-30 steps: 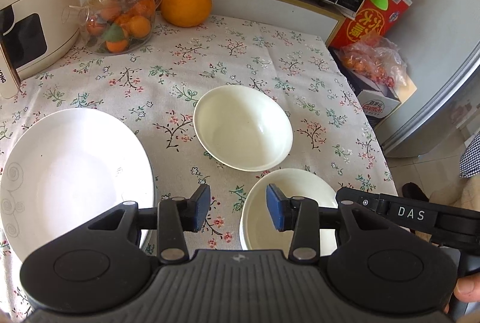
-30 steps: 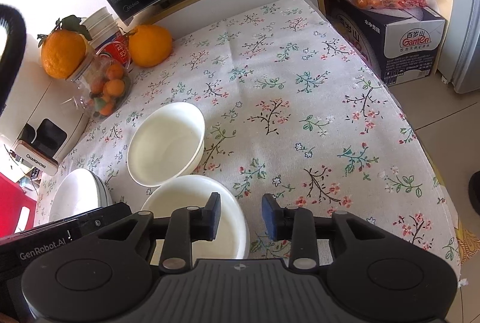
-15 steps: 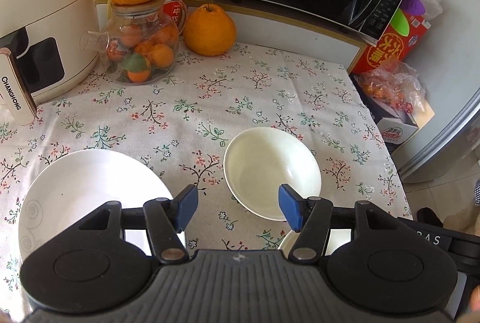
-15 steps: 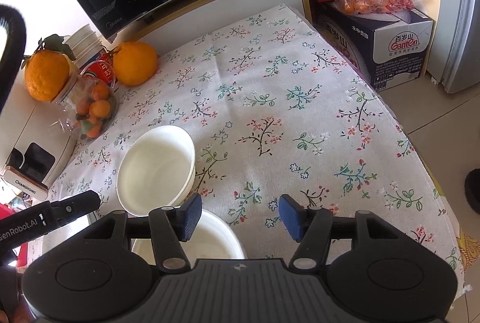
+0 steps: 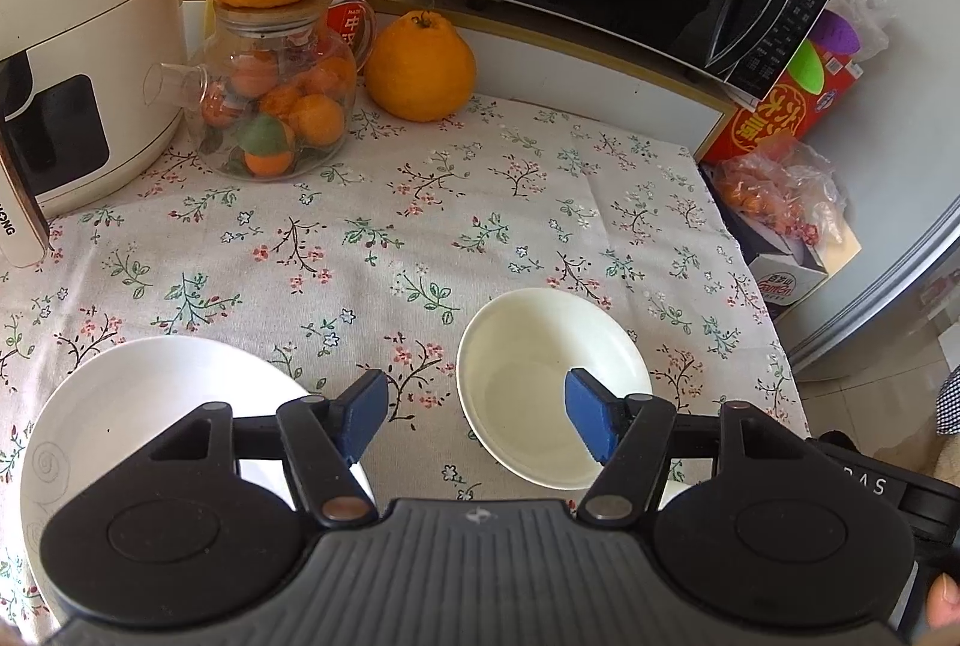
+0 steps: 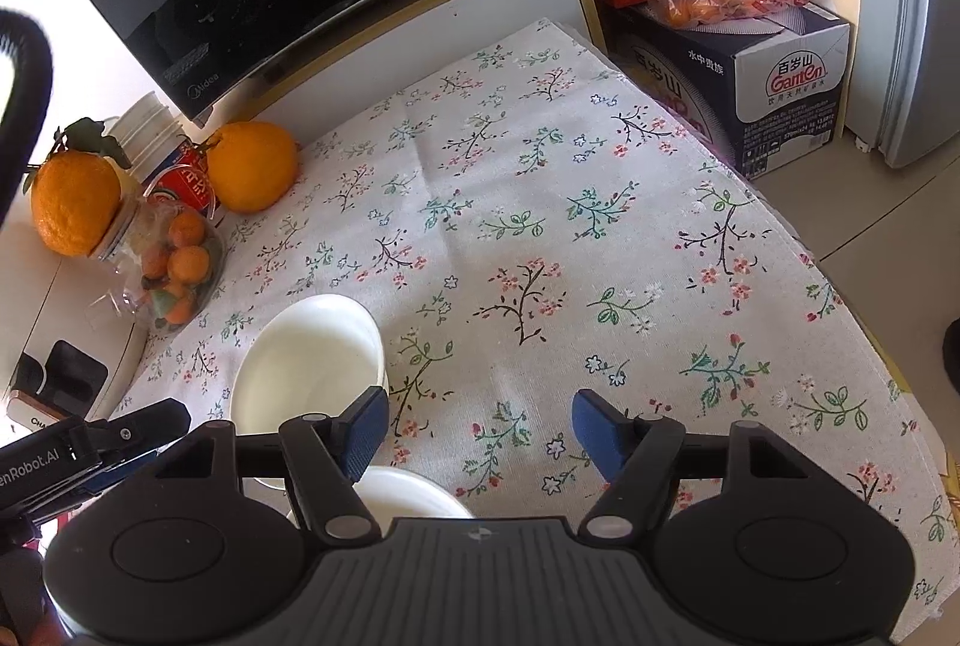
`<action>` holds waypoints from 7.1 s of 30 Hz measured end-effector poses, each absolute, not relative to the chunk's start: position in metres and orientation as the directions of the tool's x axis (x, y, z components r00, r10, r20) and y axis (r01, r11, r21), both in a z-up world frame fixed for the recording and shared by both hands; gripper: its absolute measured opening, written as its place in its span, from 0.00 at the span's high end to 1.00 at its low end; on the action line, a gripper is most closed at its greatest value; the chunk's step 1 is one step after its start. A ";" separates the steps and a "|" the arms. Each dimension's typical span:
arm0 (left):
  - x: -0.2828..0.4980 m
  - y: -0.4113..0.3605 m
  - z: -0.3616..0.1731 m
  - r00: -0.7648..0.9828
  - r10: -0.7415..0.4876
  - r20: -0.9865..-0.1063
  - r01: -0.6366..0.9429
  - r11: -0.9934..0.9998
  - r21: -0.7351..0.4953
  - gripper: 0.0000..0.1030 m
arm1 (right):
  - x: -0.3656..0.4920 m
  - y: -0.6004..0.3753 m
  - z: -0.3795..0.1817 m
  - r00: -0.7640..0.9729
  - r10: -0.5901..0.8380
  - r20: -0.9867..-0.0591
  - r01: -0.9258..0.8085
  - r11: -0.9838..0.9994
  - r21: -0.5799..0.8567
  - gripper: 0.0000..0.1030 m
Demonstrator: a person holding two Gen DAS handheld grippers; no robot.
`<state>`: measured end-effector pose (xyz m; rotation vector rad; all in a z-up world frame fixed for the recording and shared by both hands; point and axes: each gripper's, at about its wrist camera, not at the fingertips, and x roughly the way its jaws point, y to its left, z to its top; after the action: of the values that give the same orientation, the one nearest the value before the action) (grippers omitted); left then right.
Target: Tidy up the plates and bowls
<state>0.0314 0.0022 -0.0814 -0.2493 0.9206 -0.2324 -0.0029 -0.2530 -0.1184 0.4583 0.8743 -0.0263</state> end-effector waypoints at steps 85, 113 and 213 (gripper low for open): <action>0.061 -0.024 -0.103 0.571 -0.374 -0.730 0.211 0.927 -0.309 0.87 | 0.034 -0.218 -0.120 0.690 0.238 -0.684 0.110 0.899 0.424 0.96; 0.009 -0.031 -0.065 0.626 -0.411 -0.663 0.238 0.910 -0.340 0.87 | -0.018 -0.229 -0.080 0.772 0.223 -0.595 0.062 0.906 0.420 0.91; -0.034 -0.047 -0.086 0.509 -0.306 -0.805 0.242 0.948 -0.208 0.69 | -0.053 -0.234 -0.097 0.561 0.217 -0.799 0.090 0.944 0.319 0.58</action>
<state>-0.0339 -0.0474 -0.0855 -0.0720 0.9831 -0.3302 -0.0528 -0.2344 -0.0973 0.3430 0.9776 0.0767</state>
